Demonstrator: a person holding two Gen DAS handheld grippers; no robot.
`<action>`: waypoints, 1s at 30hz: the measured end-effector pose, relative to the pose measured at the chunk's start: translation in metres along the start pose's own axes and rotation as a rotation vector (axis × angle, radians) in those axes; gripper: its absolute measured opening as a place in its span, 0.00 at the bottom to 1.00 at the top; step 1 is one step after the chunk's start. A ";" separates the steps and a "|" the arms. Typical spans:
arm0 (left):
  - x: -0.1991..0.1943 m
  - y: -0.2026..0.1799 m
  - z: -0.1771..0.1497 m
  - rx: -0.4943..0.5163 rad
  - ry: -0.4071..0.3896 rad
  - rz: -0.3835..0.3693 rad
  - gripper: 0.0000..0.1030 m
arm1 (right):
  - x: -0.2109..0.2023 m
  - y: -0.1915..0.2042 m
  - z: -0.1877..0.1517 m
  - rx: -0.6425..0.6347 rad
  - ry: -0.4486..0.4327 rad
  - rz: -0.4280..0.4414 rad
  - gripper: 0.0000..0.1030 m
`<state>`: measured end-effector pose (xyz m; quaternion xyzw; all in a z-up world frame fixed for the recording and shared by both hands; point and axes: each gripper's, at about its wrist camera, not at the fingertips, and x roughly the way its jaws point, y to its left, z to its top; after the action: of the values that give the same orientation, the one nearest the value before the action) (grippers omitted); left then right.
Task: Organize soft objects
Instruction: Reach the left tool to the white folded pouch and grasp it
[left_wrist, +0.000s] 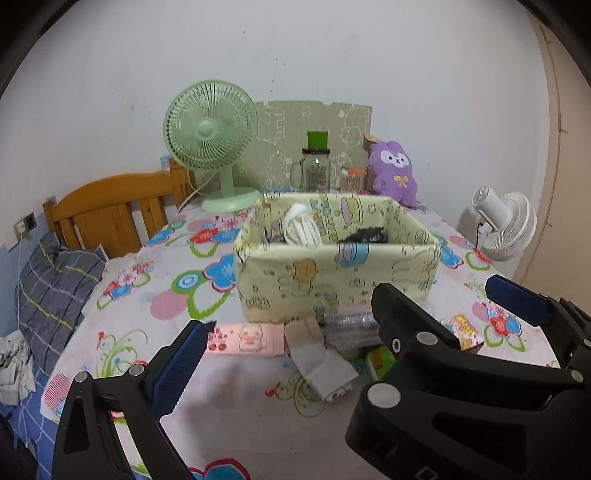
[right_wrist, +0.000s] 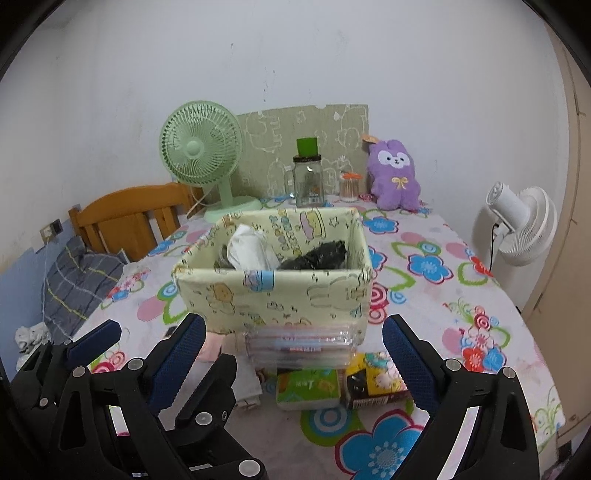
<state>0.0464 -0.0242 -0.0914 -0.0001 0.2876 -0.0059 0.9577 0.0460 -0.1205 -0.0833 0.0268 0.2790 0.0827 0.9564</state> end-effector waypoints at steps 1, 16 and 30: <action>0.002 0.000 -0.003 0.000 0.006 0.000 0.97 | 0.002 -0.001 -0.003 0.002 0.004 -0.002 0.95; 0.032 -0.003 -0.025 -0.005 0.102 -0.010 0.95 | 0.033 -0.009 -0.028 0.022 0.112 -0.015 0.93; 0.061 -0.006 -0.023 -0.036 0.164 -0.050 0.86 | 0.051 -0.024 -0.027 0.052 0.142 -0.055 0.93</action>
<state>0.0849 -0.0306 -0.1445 -0.0238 0.3652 -0.0247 0.9303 0.0771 -0.1348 -0.1347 0.0379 0.3486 0.0508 0.9351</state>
